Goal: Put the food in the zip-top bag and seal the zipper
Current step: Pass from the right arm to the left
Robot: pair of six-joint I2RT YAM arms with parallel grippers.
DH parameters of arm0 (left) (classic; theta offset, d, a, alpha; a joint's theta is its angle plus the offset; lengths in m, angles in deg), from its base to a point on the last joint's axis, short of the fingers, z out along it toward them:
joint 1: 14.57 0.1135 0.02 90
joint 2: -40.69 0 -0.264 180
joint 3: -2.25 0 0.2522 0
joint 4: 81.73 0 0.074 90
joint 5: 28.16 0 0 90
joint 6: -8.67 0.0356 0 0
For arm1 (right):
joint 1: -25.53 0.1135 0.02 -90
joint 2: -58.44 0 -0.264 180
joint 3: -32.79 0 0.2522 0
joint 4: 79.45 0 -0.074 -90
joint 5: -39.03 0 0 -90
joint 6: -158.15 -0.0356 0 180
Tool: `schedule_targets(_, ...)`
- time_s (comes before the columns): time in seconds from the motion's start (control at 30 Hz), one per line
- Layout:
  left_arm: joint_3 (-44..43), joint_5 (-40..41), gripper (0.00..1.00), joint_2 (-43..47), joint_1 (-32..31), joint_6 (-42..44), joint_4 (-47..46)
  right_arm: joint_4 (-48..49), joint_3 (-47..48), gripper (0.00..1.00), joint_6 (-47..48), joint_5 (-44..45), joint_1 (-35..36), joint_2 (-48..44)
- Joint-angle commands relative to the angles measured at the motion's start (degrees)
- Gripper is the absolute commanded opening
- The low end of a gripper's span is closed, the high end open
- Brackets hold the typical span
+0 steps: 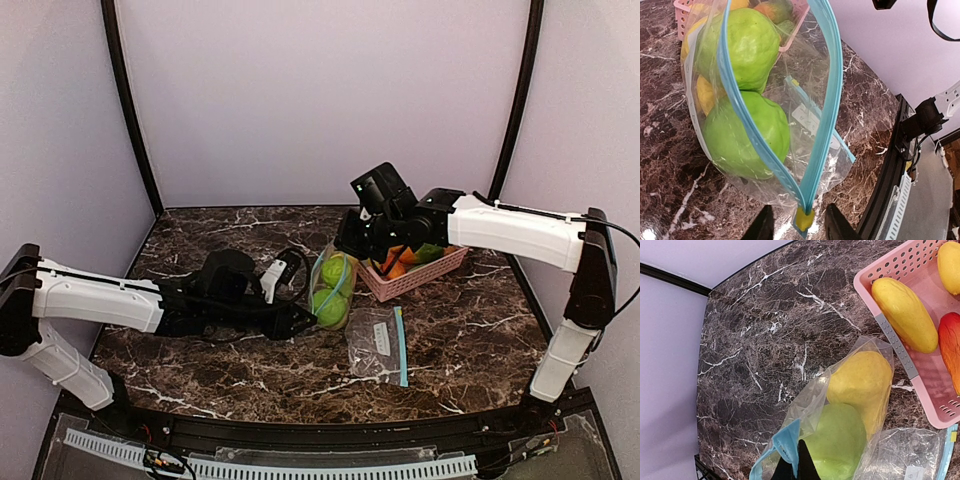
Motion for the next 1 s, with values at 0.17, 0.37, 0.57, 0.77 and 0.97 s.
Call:
schedule_targets(0.17, -1.45, 1.04, 0.19, 0.1, -0.29, 0.0, 1.71, 1.32, 0.12, 0.0, -0.12, 1.45, 0.54, -0.05)
schedule_targets(0.37, -1.78, 0.5, 0.09, -0.44, -0.37, -0.22, 2.7, 1.3, -0.1, 0.0, 0.22, 1.98, 0.54, -0.3)
schedule_targets(0.57, -2.32, 2.32, 0.01, 3.01, -0.38, 1.63, 5.67, 1.61, -2.09, 0.0, 2.89, 2.58, 0.5, -2.75)
schedule_targets(0.77, -6.57, -2.99, 0.01, 7.74, 1.18, 5.58, 14.5, 2.22, -4.88, 0.01, 9.6, 0.18, 0.54, -7.57)
schedule_targets(0.97, -10.46, -19.39, 0.01, 8.91, 6.16, 13.64, 24.29, 1.57, -11.97, 0.38, 15.19, -0.72, 0.46, -16.19)
